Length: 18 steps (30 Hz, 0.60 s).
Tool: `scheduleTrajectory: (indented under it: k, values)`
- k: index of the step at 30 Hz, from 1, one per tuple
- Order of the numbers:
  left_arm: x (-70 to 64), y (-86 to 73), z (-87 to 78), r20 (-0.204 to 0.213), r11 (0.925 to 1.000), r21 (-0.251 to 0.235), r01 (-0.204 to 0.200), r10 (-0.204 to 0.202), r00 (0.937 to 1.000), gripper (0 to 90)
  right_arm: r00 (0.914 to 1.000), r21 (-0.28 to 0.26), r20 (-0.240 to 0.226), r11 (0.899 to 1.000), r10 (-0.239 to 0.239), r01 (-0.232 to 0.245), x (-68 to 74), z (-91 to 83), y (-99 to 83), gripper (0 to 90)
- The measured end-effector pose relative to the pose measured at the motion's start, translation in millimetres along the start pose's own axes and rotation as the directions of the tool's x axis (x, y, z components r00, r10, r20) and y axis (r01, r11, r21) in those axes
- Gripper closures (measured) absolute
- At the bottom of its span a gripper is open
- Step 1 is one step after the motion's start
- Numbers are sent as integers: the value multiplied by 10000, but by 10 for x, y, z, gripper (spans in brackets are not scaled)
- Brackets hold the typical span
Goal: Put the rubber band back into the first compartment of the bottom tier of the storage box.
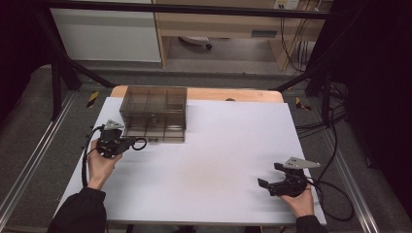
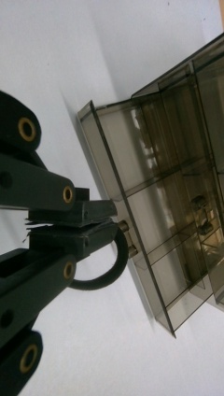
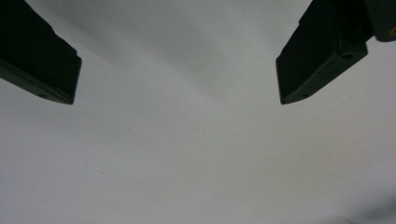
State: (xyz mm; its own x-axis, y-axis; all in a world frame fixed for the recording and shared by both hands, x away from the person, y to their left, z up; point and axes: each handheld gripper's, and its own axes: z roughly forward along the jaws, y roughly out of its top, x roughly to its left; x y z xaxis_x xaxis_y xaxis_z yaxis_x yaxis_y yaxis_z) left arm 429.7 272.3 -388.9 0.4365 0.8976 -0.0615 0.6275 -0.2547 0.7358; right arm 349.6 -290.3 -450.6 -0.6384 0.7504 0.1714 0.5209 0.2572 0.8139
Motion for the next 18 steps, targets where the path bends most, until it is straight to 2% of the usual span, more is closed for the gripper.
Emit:
scheduleTrajectory:
  k: [18]
  values:
    - [111, 116, 97, -383, 9997, 135, 192, -186, 9991, 871, 10000, -8, 1, 10000, 16, -16, 0, -1, 1, 8]
